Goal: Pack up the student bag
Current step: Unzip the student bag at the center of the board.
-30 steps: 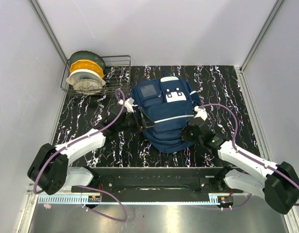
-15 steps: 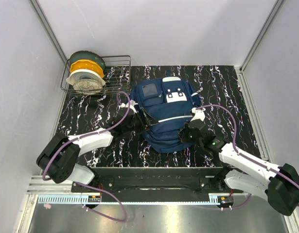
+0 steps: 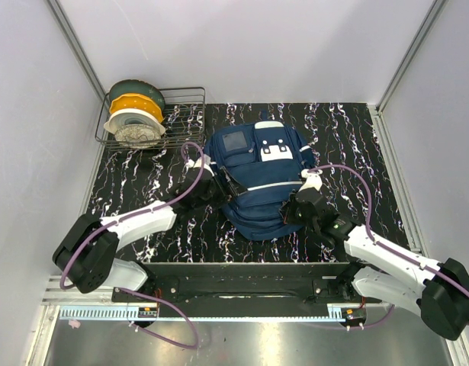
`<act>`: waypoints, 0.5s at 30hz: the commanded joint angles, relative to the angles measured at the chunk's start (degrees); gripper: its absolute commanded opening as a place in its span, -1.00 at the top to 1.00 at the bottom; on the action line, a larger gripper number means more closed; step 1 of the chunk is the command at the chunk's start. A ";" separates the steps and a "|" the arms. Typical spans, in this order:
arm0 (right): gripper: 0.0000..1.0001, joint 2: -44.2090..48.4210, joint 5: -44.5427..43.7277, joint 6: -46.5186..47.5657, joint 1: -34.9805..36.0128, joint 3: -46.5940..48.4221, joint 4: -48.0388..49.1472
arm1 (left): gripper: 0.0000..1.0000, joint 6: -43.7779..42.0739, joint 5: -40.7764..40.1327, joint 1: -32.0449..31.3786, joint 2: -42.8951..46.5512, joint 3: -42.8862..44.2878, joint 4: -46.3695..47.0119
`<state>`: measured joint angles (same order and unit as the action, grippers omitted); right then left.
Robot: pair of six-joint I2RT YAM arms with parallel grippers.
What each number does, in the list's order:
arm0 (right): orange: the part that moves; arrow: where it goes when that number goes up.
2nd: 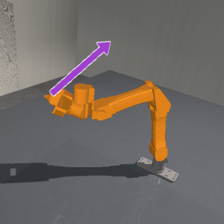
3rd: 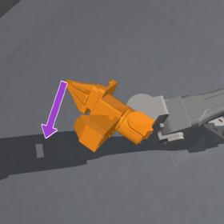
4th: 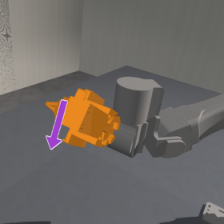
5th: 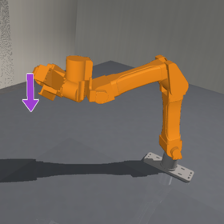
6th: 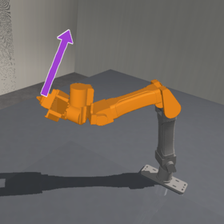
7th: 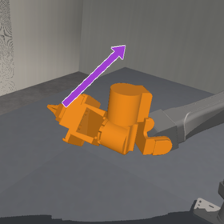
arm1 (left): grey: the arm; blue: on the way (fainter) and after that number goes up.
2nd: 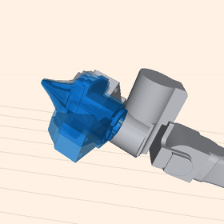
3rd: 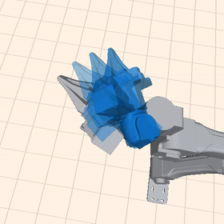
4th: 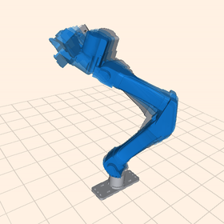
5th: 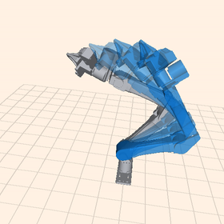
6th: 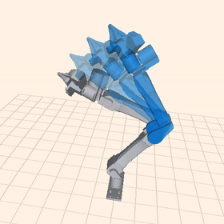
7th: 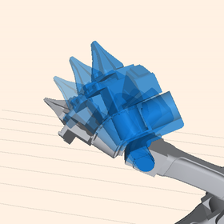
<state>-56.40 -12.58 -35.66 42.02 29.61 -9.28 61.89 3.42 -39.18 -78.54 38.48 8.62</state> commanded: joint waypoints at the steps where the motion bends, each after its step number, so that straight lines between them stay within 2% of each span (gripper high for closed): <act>1: 1.00 1.38 0.80 -0.02 1.13 0.37 1.98 | -0.55 -1.51 -3.33 -0.64 -1.26 3.71 -1.42; 4: 1.00 1.38 0.98 -0.11 1.13 0.45 2.16 | -0.51 -1.33 -2.19 -0.64 -2.66 3.53 3.49; 7: 1.00 1.38 1.24 0.06 1.13 0.45 1.98 | -0.35 -1.59 -0.61 -0.72 -5.12 5.72 3.51; 8: 1.00 1.47 1.33 0.06 1.13 0.54 1.90 | -0.11 -1.68 -0.17 -0.72 -5.91 5.90 3.77; 10: 1.00 1.91 1.24 0.24 1.13 0.45 1.72 | 0.16 -1.68 0.27 -0.72 -6.18 5.29 6.13; 11: 1.00 2.00 1.07 0.33 1.13 0.37 1.63 | 0.49 -1.60 0.01 -0.72 -6.01 4.94 6.75; 14: 1.00 2.35 0.54 0.33 1.13 0.28 1.11 | 0.82 -3.78 -1.13 -0.55 -5.13 5.29 5.62; 15: 1.00 2.52 0.19 0.24 1.13 0.19 1.02 | 1.00 -4.66 -1.22 -0.20 -4.87 6.16 4.14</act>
<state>-55.66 -12.99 -35.64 42.02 29.58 -9.63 59.70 2.87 -39.42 -84.42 41.25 8.71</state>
